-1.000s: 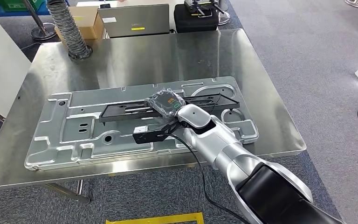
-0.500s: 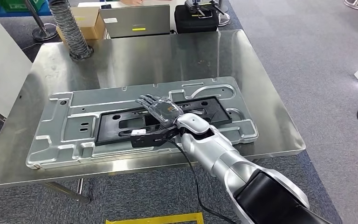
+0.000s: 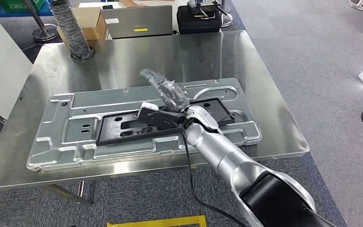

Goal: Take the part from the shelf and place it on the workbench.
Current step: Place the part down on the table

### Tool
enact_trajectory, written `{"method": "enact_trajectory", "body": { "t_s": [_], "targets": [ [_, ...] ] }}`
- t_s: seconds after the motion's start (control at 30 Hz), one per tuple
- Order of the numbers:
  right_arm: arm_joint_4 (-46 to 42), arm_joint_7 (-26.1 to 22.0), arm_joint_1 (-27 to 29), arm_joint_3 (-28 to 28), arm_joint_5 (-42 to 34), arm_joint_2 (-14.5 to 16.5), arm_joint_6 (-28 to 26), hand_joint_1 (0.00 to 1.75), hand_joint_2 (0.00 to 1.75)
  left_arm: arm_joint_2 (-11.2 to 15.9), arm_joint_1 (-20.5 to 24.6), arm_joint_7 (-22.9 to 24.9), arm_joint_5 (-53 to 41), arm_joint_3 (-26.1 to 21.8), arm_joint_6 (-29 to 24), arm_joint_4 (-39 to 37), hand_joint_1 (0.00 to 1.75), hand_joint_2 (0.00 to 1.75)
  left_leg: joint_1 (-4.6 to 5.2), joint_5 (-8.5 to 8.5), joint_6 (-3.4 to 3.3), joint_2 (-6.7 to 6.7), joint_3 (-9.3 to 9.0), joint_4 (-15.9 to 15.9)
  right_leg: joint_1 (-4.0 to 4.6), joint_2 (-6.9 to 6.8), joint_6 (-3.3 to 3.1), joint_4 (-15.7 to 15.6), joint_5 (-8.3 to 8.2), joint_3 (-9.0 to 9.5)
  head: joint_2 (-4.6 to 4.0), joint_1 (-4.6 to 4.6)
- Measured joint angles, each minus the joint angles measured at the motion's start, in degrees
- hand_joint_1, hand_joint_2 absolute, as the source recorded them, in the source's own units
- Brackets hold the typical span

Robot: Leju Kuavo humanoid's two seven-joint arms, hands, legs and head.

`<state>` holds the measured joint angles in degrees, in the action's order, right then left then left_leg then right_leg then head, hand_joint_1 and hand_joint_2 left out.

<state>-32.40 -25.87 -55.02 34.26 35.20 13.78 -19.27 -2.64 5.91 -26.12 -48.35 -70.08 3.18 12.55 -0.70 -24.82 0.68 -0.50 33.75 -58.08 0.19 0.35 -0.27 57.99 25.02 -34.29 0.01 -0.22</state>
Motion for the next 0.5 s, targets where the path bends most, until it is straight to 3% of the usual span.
{"method": "enact_trajectory", "body": {
  "t_s": [0.07,0.13,0.2,0.23,0.27,0.3,0.4,0.43,0.5],
  "targets": [
    [-7.39,-0.98,2.15,-4.22,-3.41,-2.0,-9.96,0.0,0.0,-0.09,-0.37,-0.93,0.7,-0.11,0.22,0.0,0.0,0.0,-0.2,0.19,-0.75,-0.11,0.0,0.19,-0.08,-0.11,0.69,0.76,0.77,-0.15,-0.01,0.04],
    [-17.49,-2.94,6.49,-9.99,-3.48,-4.09,-17.56,0.0,0.0,-0.22,-0.79,-1.85,1.48,-0.46,0.29,0.0,0.0,0.0,-0.35,0.31,-1.4,-0.13,-0.07,0.4,-0.22,-0.1,1.4,5.47,3.69,-2.19,-0.01,0.14],
    [-27.49,-5.19,11.94,-16.21,-3.07,-5.69,-20.42,0.0,0.0,-0.31,-1.2,-2.31,2.02,-1.03,0.3,0.0,0.0,0.0,-0.28,0.21,-1.73,-0.14,-0.05,0.37,-0.35,-0.09,1.84,13.44,7.26,-6.08,-0.01,0.22],
    [-31.76,-6.53,14.58,-19.03,-2.95,-6.19,-20.67,0.0,0.0,-0.34,-1.36,-2.39,2.15,-1.28,0.3,0.0,0.0,0.0,-0.24,0.17,-1.82,-0.15,-0.05,0.33,-0.4,-0.1,1.93,16.18,8.02,-7.51,-0.01,0.26],
    [-36.24,-8.21,17.06,-22.24,-2.62,-6.38,-20.74,0.0,0.0,-0.39,-1.5,-2.39,2.28,-1.49,0.3,0.0,0.0,0.0,-0.18,0.12,-1.88,-0.16,-0.04,0.26,-0.43,-0.11,1.88,16.69,7.59,-7.9,-0.01,0.33],
    [-39.93,-10.08,19.39,-25.07,-2.14,-6.37,-20.78,0.0,0.0,-0.44,-1.58,-2.38,2.42,-1.64,0.3,0.0,0.0,0.0,-0.11,0.07,-1.91,-0.19,-0.05,0.18,-0.43,-0.12,1.75,14.75,6.15,-7.05,-0.01,0.38],
    [-53.83,-12.97,26.42,-37.14,-2.35,-6.31,-20.83,0.0,0.0,-0.83,-1.7,-1.98,4.39,-2.08,0.04,-0.04,0.0,0.0,0.17,-0.1,-1.83,-0.61,-0.11,-0.17,-0.13,-0.32,1.0,2.97,0.93,-1.28,-0.01,0.43],
    [-58.22,-13.02,28.76,-41.45,-3.22,-6.43,-20.83,0.0,0.0,-0.98,-1.81,-1.78,5.2,-2.2,-0.08,-0.08,0.0,0.0,0.24,-0.12,-1.7,-0.78,-0.1,-0.24,0.04,-0.39,0.8,0.83,0.22,-0.24,-0.01,0.5],
    [-63.39,-13.05,33.24,-47.69,-5.17,-6.89,-20.81,0.0,0.0,-1.14,-2.15,-1.35,6.03,-2.32,-0.22,-0.13,0.0,0.0,0.33,-0.07,-1.24,-0.96,-0.11,-0.14,0.26,-0.36,0.51,0.04,-0.16,0.02,-0.01,0.6]
  ]
}}
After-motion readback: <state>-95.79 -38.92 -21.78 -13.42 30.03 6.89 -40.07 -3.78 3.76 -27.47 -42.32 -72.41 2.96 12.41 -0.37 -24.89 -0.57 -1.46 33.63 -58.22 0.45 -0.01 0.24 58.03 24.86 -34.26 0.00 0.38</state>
